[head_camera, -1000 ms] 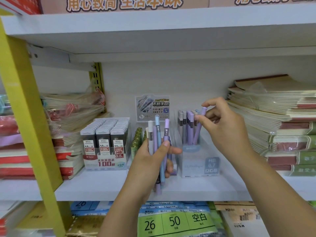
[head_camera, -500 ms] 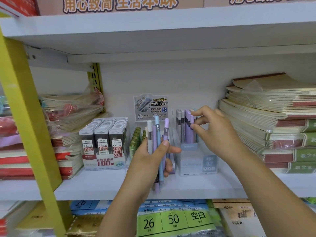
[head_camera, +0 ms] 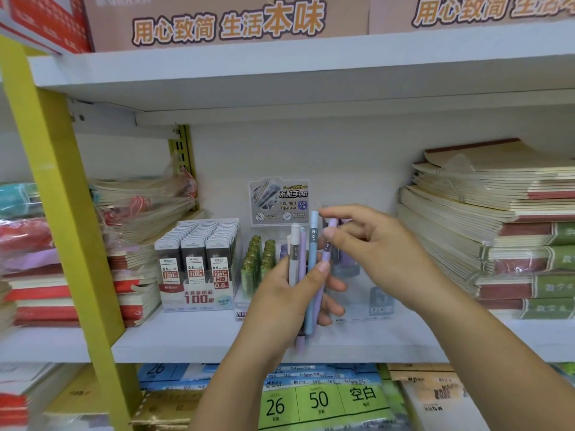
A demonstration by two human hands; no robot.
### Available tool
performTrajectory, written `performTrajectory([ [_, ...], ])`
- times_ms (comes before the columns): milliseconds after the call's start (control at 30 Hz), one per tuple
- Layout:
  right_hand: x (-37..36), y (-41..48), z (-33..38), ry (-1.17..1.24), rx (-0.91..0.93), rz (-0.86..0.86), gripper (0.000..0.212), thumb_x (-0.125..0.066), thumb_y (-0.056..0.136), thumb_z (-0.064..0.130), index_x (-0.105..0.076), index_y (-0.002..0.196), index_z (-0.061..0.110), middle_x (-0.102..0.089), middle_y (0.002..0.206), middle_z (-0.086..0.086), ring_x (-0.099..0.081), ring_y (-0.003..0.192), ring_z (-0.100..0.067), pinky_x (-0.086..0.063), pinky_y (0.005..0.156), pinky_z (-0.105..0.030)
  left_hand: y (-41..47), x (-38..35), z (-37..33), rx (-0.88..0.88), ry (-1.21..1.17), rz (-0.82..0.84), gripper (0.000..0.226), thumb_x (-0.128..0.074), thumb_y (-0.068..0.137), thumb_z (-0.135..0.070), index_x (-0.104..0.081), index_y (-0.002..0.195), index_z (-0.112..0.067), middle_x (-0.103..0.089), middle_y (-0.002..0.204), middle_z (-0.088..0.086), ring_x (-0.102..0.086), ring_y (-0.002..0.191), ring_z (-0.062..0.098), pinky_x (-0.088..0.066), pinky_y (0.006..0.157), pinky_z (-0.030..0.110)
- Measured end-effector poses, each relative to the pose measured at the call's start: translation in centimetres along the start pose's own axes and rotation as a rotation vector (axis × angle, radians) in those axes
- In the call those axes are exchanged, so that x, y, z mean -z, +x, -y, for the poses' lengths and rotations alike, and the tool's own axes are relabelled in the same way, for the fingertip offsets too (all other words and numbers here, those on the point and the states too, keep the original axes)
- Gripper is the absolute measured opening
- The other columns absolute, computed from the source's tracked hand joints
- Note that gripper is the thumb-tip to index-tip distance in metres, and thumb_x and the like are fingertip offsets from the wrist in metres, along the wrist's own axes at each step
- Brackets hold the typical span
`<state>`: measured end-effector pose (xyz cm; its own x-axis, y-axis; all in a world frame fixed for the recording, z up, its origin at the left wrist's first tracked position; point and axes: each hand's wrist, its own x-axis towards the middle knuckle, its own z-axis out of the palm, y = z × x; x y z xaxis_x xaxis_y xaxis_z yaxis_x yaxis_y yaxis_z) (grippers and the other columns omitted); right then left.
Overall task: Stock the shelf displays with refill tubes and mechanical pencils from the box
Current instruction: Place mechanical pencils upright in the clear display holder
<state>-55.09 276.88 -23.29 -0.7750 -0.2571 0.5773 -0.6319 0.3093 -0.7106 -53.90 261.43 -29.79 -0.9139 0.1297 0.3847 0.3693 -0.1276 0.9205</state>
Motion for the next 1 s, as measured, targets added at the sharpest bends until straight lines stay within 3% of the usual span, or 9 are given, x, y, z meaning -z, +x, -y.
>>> performTrajectory([
  [100, 0.3, 0.2, 0.1, 0.179, 0.027, -0.171, 0.014, -0.063, 0.091, 0.014, -0.066, 0.098, 0.025, -0.075, 0.076, 0.005, -0.067, 0.068, -0.002, -0.045, 0.061, -0.008, -0.1, -0.3, 0.1, 0.032, -0.032, 0.006, 0.028, -0.065, 0.084, -0.047, -0.067, 0.103, -0.026, -0.077, 0.089, 0.011, -0.074, 0.069, 0.026, -0.059, 0.06, 0.032],
  [200, 2.3, 0.5, 0.1, 0.257, 0.133, -0.455, 0.014, -0.06, 0.094, 0.012, -0.061, 0.099, 0.024, -0.074, 0.075, 0.005, -0.066, 0.061, -0.003, -0.044, 0.055, -0.008, -0.1, 0.0, 0.0, 0.045, -0.045, -0.031, 0.037, -0.066, 0.083, -0.048, -0.063, 0.107, -0.02, -0.077, 0.087, 0.012, -0.068, 0.058, 0.023, -0.059, 0.06, 0.036],
  [300, 4.3, 0.3, 0.0, 0.188, 0.26, -0.587, 0.018, -0.06, 0.094, 0.019, -0.054, 0.101, 0.034, -0.075, 0.083, 0.003, -0.07, 0.072, -0.009, -0.049, 0.062, -0.013, 0.2, 0.5, 0.2, 0.051, 0.003, -0.109, 0.039, -0.062, 0.09, -0.045, -0.06, 0.105, -0.009, -0.071, 0.069, 0.003, -0.046, 0.042, 0.017, -0.06, 0.073, 0.057],
  [333, 4.5, 0.2, -0.1, 0.151, 0.283, -0.585, 0.02, -0.061, 0.093, 0.02, -0.053, 0.099, 0.037, -0.074, 0.084, 0.003, -0.071, 0.076, -0.01, -0.051, 0.065, -0.016, 0.3, 0.6, 0.3, 0.052, -0.004, -0.128, 0.044, -0.062, 0.09, -0.045, -0.058, 0.104, -0.004, -0.066, 0.064, 0.001, -0.041, 0.041, 0.016, -0.059, 0.072, 0.059],
  [433, 4.1, 0.3, -0.8, 0.0, 0.268, -0.527, 0.023, -0.064, 0.09, 0.017, -0.053, 0.093, 0.036, -0.072, 0.081, -0.001, -0.071, 0.079, -0.015, -0.057, 0.072, -0.035, 0.4, 0.6, 0.3, 0.051, -0.024, -0.154, 0.056, -0.064, 0.082, -0.051, -0.056, 0.105, -0.001, -0.059, 0.065, 0.001, -0.037, 0.041, 0.013, -0.048, 0.06, 0.045],
  [500, 3.4, 0.5, -1.6, -0.146, 0.234, -0.483, 0.021, -0.067, 0.088, 0.018, -0.054, 0.093, 0.034, -0.071, 0.08, 0.003, -0.069, 0.078, -0.014, -0.055, 0.073, -0.042, 0.3, 0.5, 0.3, 0.055, -0.03, -0.148, 0.049, -0.065, 0.082, -0.05, -0.058, 0.099, -0.005, -0.057, 0.065, 0.001, -0.036, 0.042, 0.013, -0.045, 0.06, 0.042],
  [700, 2.0, 0.6, -3.0, -0.311, 0.222, -0.383, 0.017, -0.068, 0.088, 0.021, -0.054, 0.091, 0.031, -0.067, 0.07, 0.015, -0.061, 0.068, -0.004, -0.042, 0.061, -0.014, 0.3, 0.6, 0.6, 0.077, -0.031, -0.117, 0.03, -0.066, 0.09, -0.043, -0.057, 0.082, -0.015, -0.056, 0.065, 0.001, -0.036, 0.041, 0.013, -0.037, 0.045, 0.026],
  [900, 2.1, 0.8, -2.8, -0.259, 0.196, -0.361, 0.017, -0.069, 0.087, 0.023, -0.054, 0.086, 0.032, -0.067, 0.075, 0.02, -0.065, 0.07, -0.004, -0.046, 0.063, -0.017, 0.2, 0.9, 0.7, 0.078, -0.035, -0.091, 0.031, -0.071, 0.074, -0.052, -0.058, 0.07, -0.024, -0.055, 0.063, 0.001, -0.036, 0.041, 0.012, -0.034, 0.04, 0.023],
  [1000, 2.2, 0.8, -2.9, -0.236, 0.187, -0.37, 0.017, -0.069, 0.087, 0.024, -0.054, 0.086, 0.032, -0.068, 0.074, 0.019, -0.064, 0.07, -0.004, -0.047, 0.063, -0.02, 0.2, 1.0, 0.6, 0.088, -0.041, -0.095, 0.037, -0.072, 0.073, -0.051, -0.055, 0.076, -0.018, -0.054, 0.063, 0.001, -0.036, 0.042, 0.013, -0.035, 0.04, 0.022],
])
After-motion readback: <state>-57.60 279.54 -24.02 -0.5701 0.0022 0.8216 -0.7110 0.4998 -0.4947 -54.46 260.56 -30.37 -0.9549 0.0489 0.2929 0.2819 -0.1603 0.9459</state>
